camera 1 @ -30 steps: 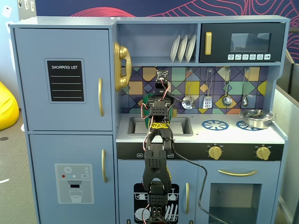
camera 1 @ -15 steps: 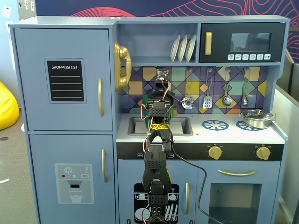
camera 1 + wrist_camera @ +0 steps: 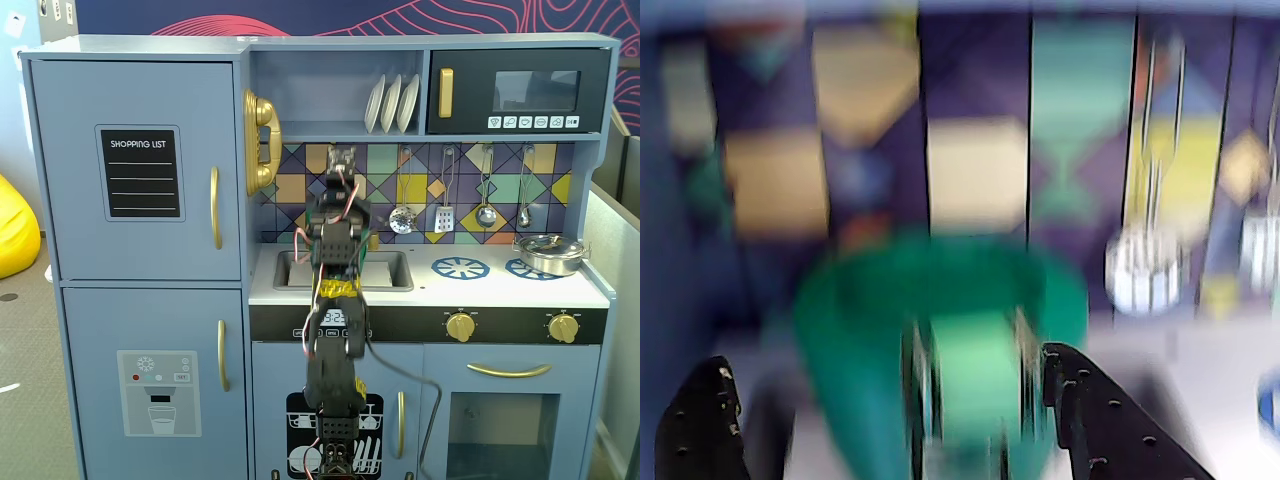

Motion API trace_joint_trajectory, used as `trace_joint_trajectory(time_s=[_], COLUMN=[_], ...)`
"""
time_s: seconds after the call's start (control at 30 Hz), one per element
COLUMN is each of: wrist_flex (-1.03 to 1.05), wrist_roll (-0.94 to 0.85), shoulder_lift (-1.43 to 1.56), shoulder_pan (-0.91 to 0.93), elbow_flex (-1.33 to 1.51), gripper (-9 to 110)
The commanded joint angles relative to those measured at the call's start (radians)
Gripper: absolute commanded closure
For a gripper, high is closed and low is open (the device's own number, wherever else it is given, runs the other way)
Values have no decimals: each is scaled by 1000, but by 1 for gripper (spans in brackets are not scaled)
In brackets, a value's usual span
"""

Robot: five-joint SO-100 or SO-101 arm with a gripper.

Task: Pick up the lid from the counter and put it on the green recipient

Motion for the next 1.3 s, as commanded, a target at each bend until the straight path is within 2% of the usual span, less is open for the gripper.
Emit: trace_joint_trajectory(time_s=[0.0, 0.13, 0.23, 0.3, 0.4, 0.53, 0.6, 0.7, 1.03, 1.27], wrist_flex=[112, 192, 244, 291, 276, 253, 321, 457, 784, 788], wrist_roll=[-21, -14, -6, -94, -78, 46, 112, 104, 103, 112], shoulder_lift=[253, 434, 551, 611, 673, 727, 747, 776, 788, 788], shoulder_pan=[8, 38, 48, 32, 23, -6, -14, -15, -29, -25], elbow_flex=[212, 497, 732, 876, 1068, 1229, 1273, 1333, 1405, 1405], gripper=[71, 76, 91, 102, 102, 102, 102, 101, 100, 99])
